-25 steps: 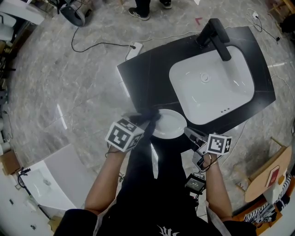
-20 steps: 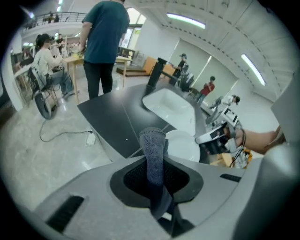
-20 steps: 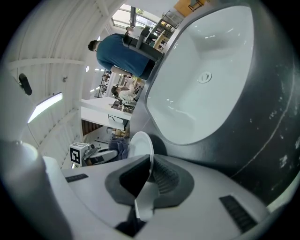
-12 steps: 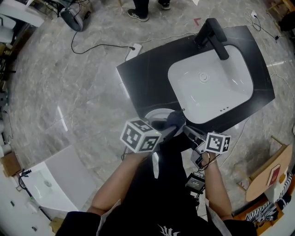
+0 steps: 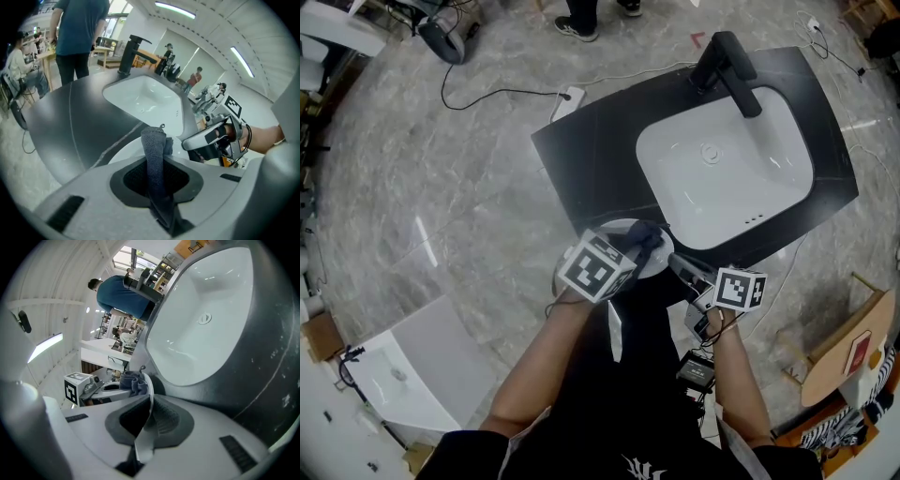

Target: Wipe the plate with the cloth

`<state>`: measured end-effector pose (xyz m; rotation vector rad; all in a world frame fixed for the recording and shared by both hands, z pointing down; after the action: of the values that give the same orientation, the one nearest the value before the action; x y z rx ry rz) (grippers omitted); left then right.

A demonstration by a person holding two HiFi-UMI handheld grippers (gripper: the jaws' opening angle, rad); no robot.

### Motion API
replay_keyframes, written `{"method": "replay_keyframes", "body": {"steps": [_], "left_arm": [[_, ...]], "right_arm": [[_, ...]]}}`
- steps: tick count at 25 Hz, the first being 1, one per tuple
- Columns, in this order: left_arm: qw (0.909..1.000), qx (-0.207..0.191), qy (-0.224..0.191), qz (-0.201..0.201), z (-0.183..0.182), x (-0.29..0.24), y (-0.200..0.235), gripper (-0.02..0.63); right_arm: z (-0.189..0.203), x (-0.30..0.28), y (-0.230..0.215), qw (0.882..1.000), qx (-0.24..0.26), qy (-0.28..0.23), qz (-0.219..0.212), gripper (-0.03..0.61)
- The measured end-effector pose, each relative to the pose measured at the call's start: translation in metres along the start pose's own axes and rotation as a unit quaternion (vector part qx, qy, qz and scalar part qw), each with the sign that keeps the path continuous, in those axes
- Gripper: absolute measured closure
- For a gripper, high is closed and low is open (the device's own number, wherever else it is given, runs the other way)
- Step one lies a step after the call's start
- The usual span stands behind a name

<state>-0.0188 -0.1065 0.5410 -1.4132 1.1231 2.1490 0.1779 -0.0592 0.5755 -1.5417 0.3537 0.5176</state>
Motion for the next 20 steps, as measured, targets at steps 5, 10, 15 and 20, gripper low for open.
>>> {"method": "replay_keyframes", "body": {"steps": [5, 10, 15, 20], "left_arm": [[0.9990, 0.017, -0.002, -0.041, 0.030, 0.029, 0.028, 0.561], [0.9966, 0.031, -0.004, -0.077, 0.052, 0.056, 0.041, 0.561], [0.9940, 0.084, -0.068, -0.014, 0.056, 0.075, 0.036, 0.561], [0.9852, 0.071, -0.109, 0.112, 0.010, 0.035, -0.009, 0.561]], "right_arm": [[-0.001, 0.000, 0.001, 1.000, -0.001, -0.001, -0.001, 0.560], [-0.003, 0.000, 0.001, 1.000, 0.000, -0.002, 0.000, 0.560], [-0.004, -0.001, 0.002, 1.000, 0.002, -0.003, 0.004, 0.560], [-0.003, -0.001, 0.003, 1.000, 0.003, -0.005, 0.005, 0.560]]}}
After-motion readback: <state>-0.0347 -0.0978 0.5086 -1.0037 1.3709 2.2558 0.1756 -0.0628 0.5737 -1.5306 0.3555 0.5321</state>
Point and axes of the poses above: the fingertips, and each gripper's own axes: x backward along the fingers, y to its left, z out of its underside, the point moved 9 cm from there along x, backward along the fingers, and after that the axes turned 14 degrees about y, right-handed, at the moved point
